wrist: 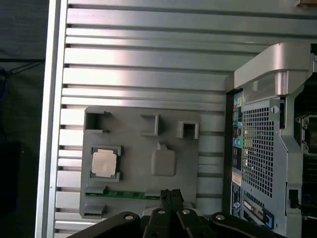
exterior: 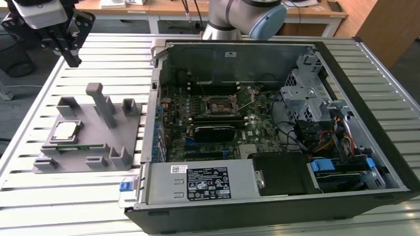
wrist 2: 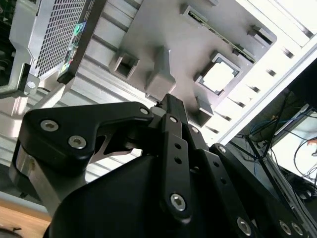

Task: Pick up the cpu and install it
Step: 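Reach for the cpu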

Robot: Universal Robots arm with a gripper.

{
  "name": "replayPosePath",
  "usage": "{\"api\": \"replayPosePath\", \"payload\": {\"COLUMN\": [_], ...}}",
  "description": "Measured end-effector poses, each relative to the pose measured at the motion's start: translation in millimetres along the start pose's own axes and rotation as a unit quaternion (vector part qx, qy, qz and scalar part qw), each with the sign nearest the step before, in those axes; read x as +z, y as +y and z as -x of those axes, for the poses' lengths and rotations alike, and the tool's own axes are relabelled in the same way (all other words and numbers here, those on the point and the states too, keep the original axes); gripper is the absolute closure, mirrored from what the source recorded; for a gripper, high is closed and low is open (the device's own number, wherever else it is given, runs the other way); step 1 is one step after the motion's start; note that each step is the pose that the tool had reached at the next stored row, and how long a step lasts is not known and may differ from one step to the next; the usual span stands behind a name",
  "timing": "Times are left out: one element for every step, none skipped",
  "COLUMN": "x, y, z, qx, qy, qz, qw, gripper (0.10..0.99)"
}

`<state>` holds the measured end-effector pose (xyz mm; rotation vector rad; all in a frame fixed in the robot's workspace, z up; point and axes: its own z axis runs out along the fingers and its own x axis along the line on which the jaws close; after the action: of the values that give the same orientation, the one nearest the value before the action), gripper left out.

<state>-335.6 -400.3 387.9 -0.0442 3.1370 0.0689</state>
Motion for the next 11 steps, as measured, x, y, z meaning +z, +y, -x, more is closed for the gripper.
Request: {"api": "replayPosePath", "payload": {"x": [0.1, 0.1, 0.2, 0.2, 0.2, 0.2, 0.3, 0.3, 0.3, 0.3, 0.3], "y": [0.1, 0.3, 0.4, 0.5, 0.6, 0.8, 0.9, 1.0, 1.2, 1.3, 1.4], "z": [-4.5, -9.0, -13.5, -18.0, -22.5, -27.0, -31.5, -36.3, -40.5, -44.6, -48.6], "qx": [0.0, 0.0, -0.001, -0.001, -0.001, -0.001, -0.001, -0.001, -0.001, -0.001, -0.001], "qy": [0.0, 0.0001, 0.0, 0.0001, 0.0, 0.0001, 0.0, 0.0, 0.0001, 0.0001, 0.0001], "qz": [0.0, 0.0, 0.0, 0.0, 0.0, 0.0, 0.0, 0.0, 0.0, 0.0, 0.0], "qw": [1.0, 1.0, 1.0, 1.0, 1.0, 1.0, 1.0, 1.0, 1.0, 1.0, 1.0], "gripper": [0.98, 0.98, 0.98, 0.98, 0.98, 0.98, 0.98, 0.98, 0.98, 0.98, 0.98]}}
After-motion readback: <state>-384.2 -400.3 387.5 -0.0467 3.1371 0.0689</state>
